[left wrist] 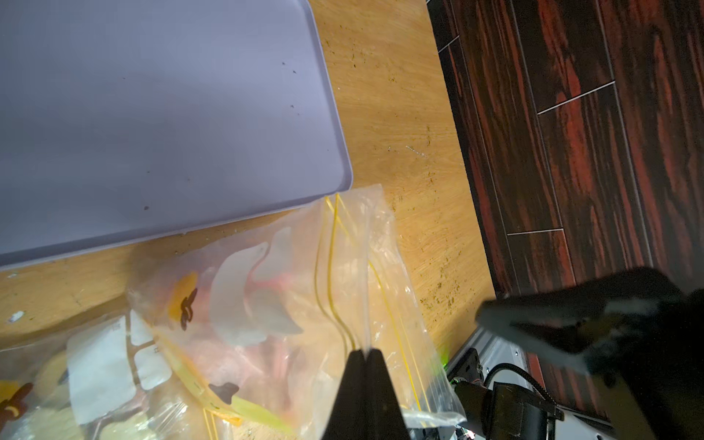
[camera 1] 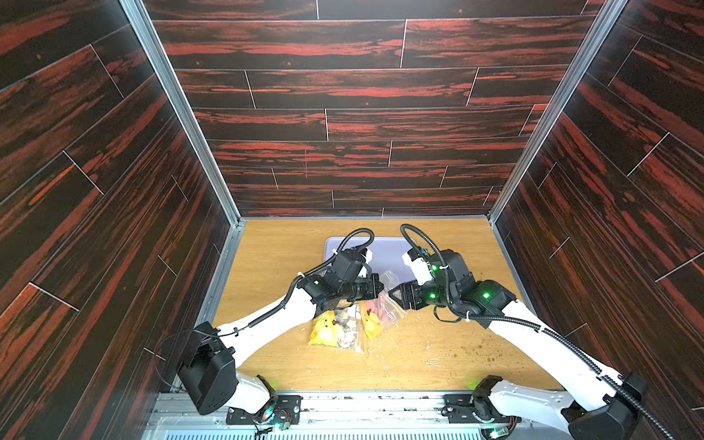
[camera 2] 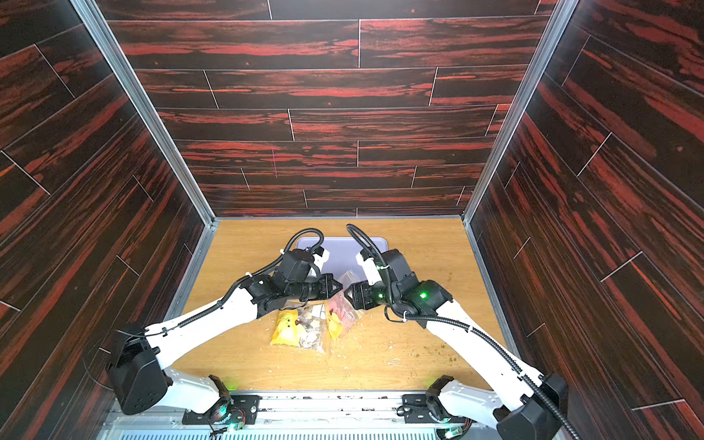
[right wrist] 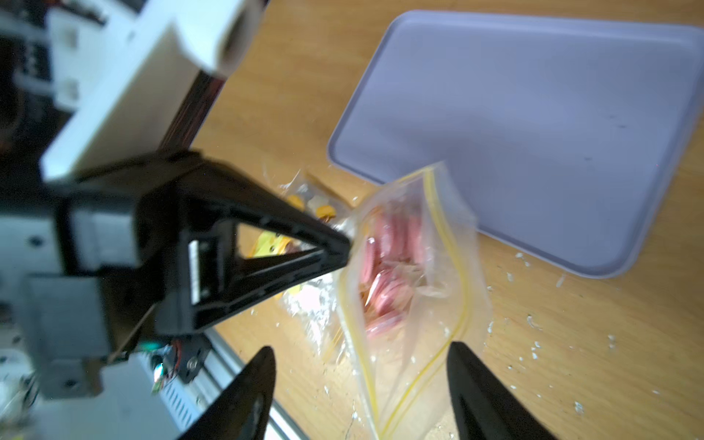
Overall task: Pour cookies out of the ziploc bag
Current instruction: 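Open the ziploc bag at the center of the board, then pour the cookies out of the ziploc bag onto the tray.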
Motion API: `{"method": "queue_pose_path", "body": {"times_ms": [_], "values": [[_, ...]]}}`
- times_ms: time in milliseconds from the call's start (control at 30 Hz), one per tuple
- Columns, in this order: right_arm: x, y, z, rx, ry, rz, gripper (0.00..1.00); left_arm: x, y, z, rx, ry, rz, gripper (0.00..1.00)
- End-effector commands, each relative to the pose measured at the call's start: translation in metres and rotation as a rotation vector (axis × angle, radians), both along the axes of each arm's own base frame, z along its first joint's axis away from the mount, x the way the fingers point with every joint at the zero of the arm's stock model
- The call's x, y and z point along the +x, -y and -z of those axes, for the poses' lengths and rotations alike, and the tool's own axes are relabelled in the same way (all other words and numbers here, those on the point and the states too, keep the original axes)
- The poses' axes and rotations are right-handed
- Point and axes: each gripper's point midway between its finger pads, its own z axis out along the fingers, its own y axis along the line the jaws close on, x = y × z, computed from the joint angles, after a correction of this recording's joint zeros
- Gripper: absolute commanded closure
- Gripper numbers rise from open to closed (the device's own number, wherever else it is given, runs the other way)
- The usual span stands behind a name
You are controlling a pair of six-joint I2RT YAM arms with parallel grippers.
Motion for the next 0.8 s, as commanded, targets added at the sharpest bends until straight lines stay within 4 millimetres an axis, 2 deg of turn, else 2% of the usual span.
{"method": "queue_pose_path", "body": {"times_ms": [0, 633, 767], "values": [[-0.002, -0.011, 0.007, 0.004, -0.024, -0.067, 0.33, 0.006, 0.007, -0.018, -0.044, 0.021, 0.002, 1.00], [0.005, -0.031, 0.042, 0.038, -0.015, -0.138, 0.41, 0.010, 0.010, -0.016, -0.048, 0.014, -0.004, 1.00], [0.008, -0.034, 0.049, 0.039, -0.022, -0.141, 0.45, 0.010, 0.011, -0.018, -0.052, 0.015, -0.001, 1.00]]}}
